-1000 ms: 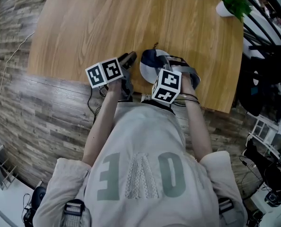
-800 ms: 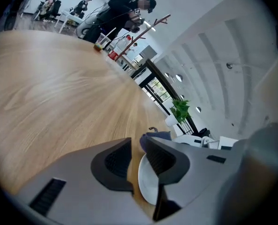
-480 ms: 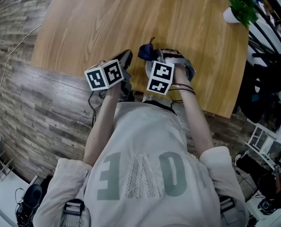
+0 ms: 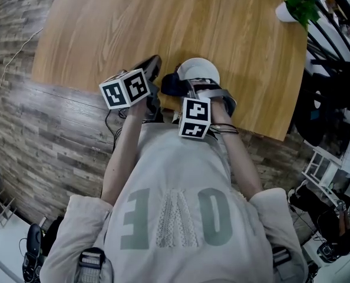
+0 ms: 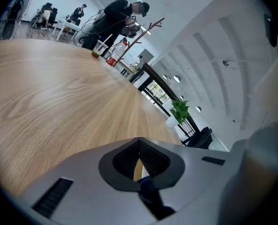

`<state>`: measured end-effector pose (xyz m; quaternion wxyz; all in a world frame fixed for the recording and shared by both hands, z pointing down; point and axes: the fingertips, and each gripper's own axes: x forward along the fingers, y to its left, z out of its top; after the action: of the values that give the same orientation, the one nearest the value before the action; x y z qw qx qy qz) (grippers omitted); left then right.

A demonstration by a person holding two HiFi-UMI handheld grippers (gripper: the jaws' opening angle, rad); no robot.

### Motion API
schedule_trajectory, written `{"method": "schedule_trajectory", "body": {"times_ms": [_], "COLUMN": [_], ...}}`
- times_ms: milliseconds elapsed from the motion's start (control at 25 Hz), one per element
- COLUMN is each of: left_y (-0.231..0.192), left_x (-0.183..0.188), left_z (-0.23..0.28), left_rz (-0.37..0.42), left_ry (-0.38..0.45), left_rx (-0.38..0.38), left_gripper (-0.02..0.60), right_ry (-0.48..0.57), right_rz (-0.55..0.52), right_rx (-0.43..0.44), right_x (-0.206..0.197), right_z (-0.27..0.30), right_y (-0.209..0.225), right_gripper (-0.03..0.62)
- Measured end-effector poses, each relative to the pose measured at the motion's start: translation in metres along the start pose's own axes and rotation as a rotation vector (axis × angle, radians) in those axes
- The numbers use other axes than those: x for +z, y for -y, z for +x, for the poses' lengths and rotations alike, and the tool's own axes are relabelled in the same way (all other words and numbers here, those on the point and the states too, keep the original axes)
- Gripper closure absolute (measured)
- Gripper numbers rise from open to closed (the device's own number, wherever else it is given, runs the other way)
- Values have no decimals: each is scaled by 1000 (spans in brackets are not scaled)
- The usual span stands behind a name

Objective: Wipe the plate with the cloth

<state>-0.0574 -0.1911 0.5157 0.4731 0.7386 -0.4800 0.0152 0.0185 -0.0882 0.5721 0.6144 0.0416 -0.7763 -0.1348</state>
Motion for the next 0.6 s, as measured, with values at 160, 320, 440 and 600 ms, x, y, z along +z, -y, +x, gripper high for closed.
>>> {"method": "schedule_trajectory", "body": {"times_ms": [160,320,440,600], "left_y": [3,11,37,101], "left_x": [2,11,39,97], "left_z": [2,1,0,-13], "left_rz": [10,54,143,258], "left_ry": [1,18,78,223], "left_rx": [-7,-23,-69,-188], "left_gripper": [574,574,574,574], "right_ry": [-1,37,171,392], "right_rz": [-5,33,171,416], "right_rx": [13,-24,-129,-421], "right_x": [1,7,23,30], "right_z": [0,-4,-31,-112], "right_y": [-7,8,52,135], "right_gripper": [537,537,537,537]}}
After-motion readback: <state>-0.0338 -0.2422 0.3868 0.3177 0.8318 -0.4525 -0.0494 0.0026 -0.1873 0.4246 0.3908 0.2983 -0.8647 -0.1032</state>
